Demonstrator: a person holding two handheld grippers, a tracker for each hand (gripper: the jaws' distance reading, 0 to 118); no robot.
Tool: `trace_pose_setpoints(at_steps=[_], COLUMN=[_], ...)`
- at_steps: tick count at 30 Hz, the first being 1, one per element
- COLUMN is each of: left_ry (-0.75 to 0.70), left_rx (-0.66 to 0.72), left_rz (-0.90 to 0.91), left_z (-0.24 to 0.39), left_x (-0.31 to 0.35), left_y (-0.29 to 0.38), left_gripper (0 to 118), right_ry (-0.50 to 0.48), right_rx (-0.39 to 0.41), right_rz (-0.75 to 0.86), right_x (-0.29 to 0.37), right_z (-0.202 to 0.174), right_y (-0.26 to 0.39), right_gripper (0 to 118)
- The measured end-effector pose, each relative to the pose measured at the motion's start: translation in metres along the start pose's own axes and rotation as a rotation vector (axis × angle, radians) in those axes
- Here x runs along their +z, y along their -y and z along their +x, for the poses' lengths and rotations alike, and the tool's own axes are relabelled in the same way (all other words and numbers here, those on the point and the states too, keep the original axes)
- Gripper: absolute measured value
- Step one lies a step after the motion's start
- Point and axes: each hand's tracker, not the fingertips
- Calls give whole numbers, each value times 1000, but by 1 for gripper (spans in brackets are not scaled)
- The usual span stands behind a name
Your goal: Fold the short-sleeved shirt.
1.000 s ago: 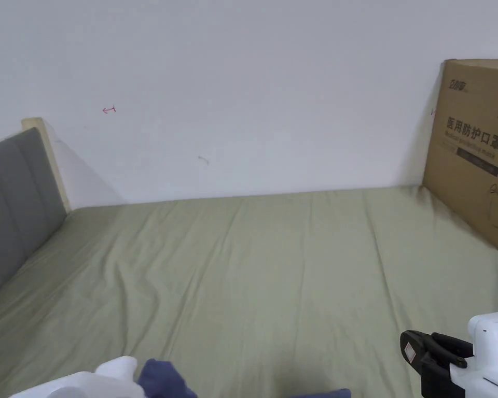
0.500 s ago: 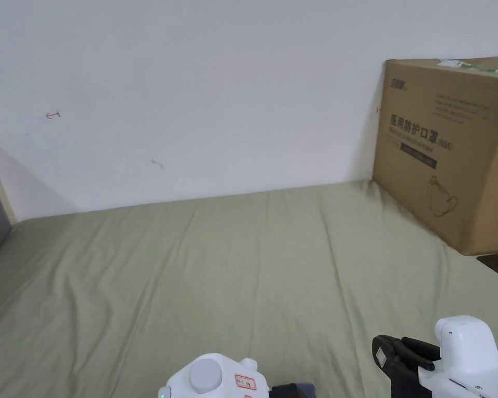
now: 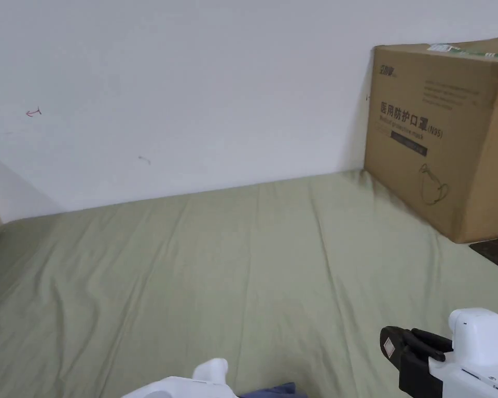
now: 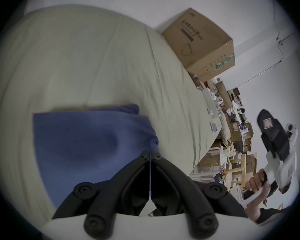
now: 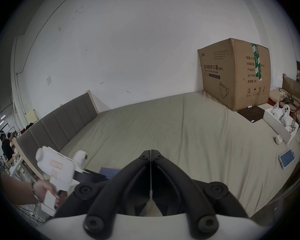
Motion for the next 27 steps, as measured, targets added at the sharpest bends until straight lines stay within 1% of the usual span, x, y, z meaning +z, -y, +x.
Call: trace_pose_setpoints(at_steps=[3, 4, 6, 8, 9, 10, 11, 12, 15, 17, 19, 21, 22, 23, 26, 27], left_ry=[-41, -78, -138, -95, -53, -31, -27, -22, -15, -26, -102, -217, -299, -347, -414, -441], left_rx=[-17, -26, 0, 61, 102, 142, 157, 141, -11, -114, -265, -385, -414, -423, -401, -397], left_rz=[-83, -124, -186, -178, -130, -119, -123, -103, 66, 238, 479, 689, 803, 879, 1022, 1048], left_z=[6, 6, 6, -3, -2, -4, -4, 0, 19, 35, 49, 61, 65, 67, 67, 67], left_x=[-41, -58, -89, -104, -104, -104, -103, -95, -44, 6, 64, 112, 134, 152, 193, 202], left_y=[2, 5, 16, 23, 21, 18, 14, 13, 9, 6, 7, 8, 10, 11, 13, 17], left_gripper=[0, 0, 0, 0, 0, 0, 0, 0, 0, 0, 0, 0, 0, 0, 0, 0], right_ry=[-3, -2, -7, 3, 2, 7, 10, 4, -30, -53, -48, -66, -76, -66, 38, 95], right_rx=[-37, -67, -118, -140, -144, -146, -150, -158, -189, -182, -141, -116, -100, -77, 26, 62], right_rz=[34, 63, 95, 131, 141, 146, 149, 148, 162, 200, 267, 320, 339, 354, 429, 462], right_x=[5, 9, 15, 19, 19, 19, 19, 18, 19, 23, 28, 31, 31, 31, 28, 25], right_z=[2, 3, 6, 9, 11, 12, 12, 13, 12, 9, 0, -7, -13, -18, -38, -45], right_y=[4, 4, 1, -5, -8, -11, -14, -16, -22, -28, -37, -45, -51, -55, -65, -65], right_gripper=[0, 0, 0, 4, 5, 7, 7, 7, 7, 7, 7, 7, 7, 7, 7, 7])
